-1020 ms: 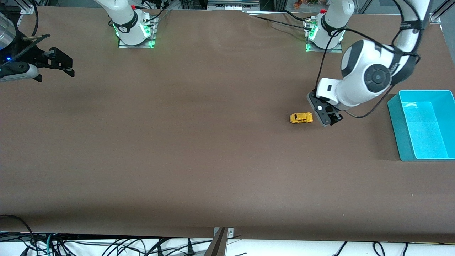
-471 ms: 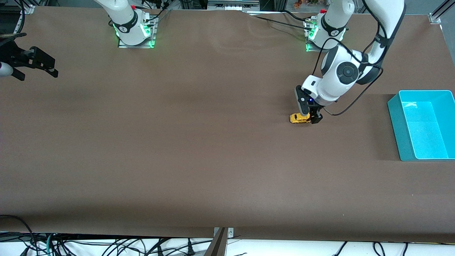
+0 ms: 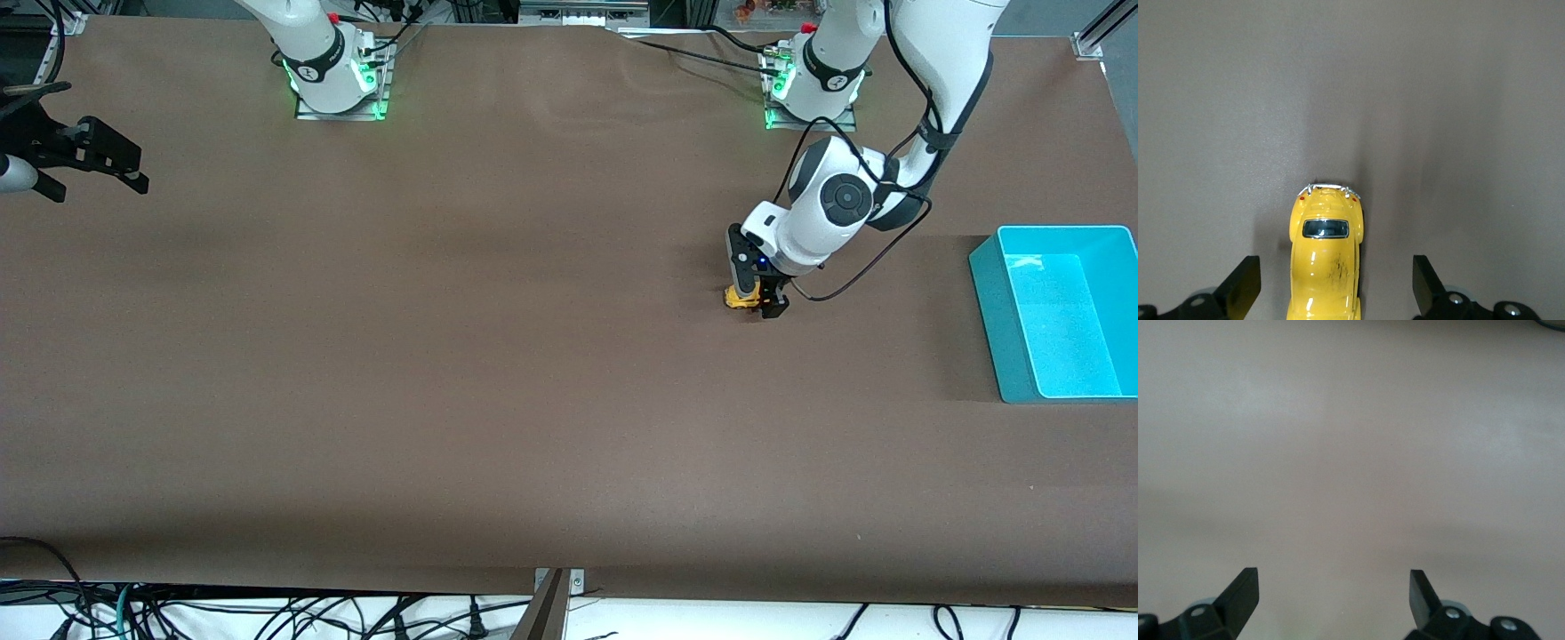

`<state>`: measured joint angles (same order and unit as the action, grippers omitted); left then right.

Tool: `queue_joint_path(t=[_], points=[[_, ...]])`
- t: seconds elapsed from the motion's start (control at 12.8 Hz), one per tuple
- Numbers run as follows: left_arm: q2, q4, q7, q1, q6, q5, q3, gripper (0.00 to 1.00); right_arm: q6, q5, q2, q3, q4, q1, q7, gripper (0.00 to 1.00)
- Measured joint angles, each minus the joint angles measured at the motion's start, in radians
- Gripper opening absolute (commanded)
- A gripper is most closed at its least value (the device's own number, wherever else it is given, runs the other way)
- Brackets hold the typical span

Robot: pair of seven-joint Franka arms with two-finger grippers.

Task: Wind and store yellow beetle car
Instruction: 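Lower the left gripper and close it on the yellow car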

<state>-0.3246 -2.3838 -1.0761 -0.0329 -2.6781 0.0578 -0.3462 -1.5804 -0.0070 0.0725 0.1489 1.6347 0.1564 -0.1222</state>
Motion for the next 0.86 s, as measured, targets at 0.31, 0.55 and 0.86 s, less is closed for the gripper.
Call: queue_joint_path(t=[0.31, 0.55, 0.86], points=[[-0.026, 0.001, 0.003, 0.0, -0.018, 0.0, 0.0, 0.71, 0.0, 0.0, 0.0, 0.0, 0.0, 0.0, 0.0, 1.0], [-0.033, 0.003, 0.003, 0.0, -0.023, 0.0, 0.0, 0.31, 0.0, 0.0, 0.0, 0.0, 0.0, 0.0, 0.0, 1.0], [-0.035, 0.016, 0.003, 0.0, -0.027, 0.0, 0.001, 0.25, 0.0, 0.0, 0.0, 0.0, 0.0, 0.0, 0.0, 1.0]])
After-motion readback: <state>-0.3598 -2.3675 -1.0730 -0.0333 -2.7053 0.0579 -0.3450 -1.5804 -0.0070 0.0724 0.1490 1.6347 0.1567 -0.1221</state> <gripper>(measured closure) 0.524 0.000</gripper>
